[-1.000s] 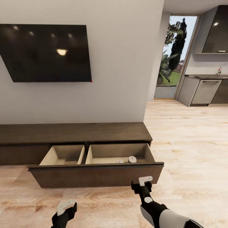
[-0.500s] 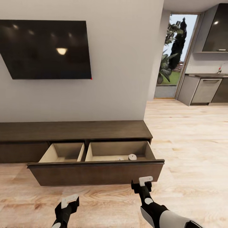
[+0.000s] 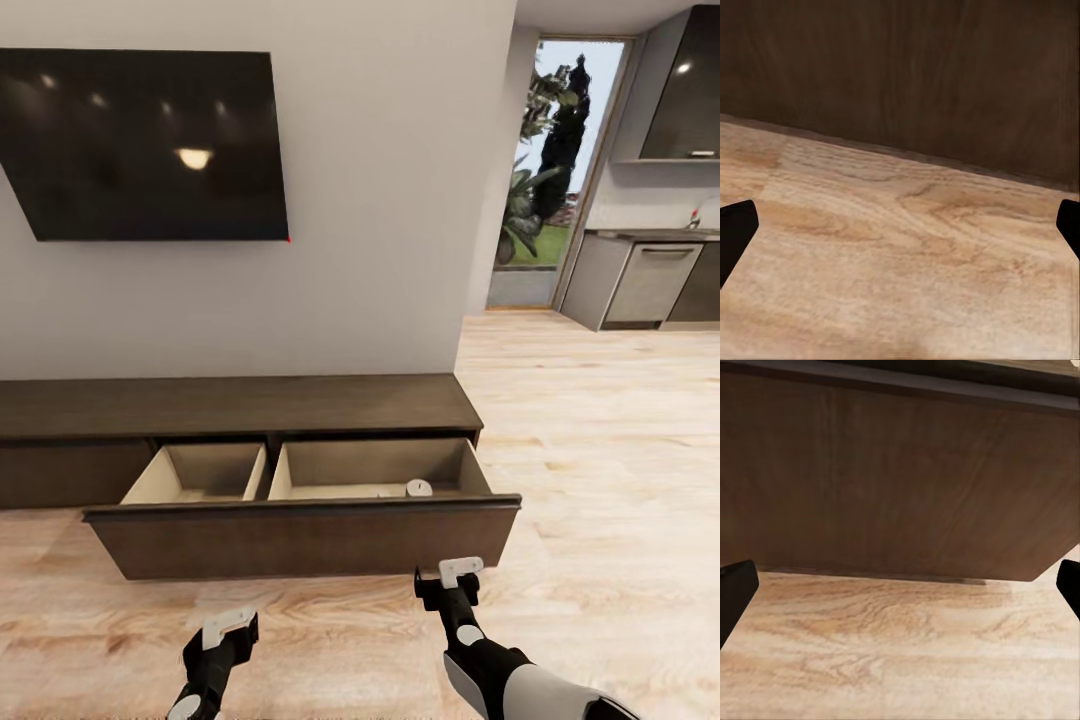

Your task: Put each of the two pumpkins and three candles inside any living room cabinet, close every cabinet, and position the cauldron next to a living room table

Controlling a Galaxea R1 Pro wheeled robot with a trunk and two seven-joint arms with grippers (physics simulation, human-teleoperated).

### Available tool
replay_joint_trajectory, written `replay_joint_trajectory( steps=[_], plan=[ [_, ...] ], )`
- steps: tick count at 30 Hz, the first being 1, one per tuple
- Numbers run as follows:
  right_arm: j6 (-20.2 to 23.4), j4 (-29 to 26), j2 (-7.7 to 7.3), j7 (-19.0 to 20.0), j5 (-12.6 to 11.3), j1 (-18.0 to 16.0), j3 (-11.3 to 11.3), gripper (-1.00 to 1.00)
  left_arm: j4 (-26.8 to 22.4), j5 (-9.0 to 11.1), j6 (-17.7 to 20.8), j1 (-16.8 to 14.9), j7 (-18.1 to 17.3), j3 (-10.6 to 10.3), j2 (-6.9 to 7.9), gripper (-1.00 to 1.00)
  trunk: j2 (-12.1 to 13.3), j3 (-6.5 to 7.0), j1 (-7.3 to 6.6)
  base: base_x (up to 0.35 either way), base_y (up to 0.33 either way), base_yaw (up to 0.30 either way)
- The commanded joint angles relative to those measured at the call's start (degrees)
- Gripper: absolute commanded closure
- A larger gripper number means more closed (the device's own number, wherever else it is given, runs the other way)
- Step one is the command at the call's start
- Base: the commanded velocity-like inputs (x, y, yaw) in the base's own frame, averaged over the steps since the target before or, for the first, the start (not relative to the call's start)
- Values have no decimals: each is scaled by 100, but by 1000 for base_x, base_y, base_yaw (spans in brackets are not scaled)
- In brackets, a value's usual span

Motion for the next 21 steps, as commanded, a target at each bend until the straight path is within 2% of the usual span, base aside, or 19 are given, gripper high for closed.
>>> replay_joint_trajectory(
  steps=[1,4,9,21],
  plan=[
    [-12,2,1,-26,-36,-4,48,-100,-23,38,-13,-5,2,-13,-5,-100,-44,-24,22,0,0,0],
    [-12,2,-1,-26,-51,-4,43,-100,-126,-29,4,-17,3,-194,-41,-100,-164,-77,87,0,0,0],
    [-19,2,3,-26,-81,-4,41,-100,-345,-436,19,-87,17,-362,-98,-100,-364,-167,197,0,0,0],
    [-19,2,3,-26,-86,-4,41,-100,-430,-537,27,-101,2,-393,-146,-100,-846,-383,461,0,0,0]
  ],
)
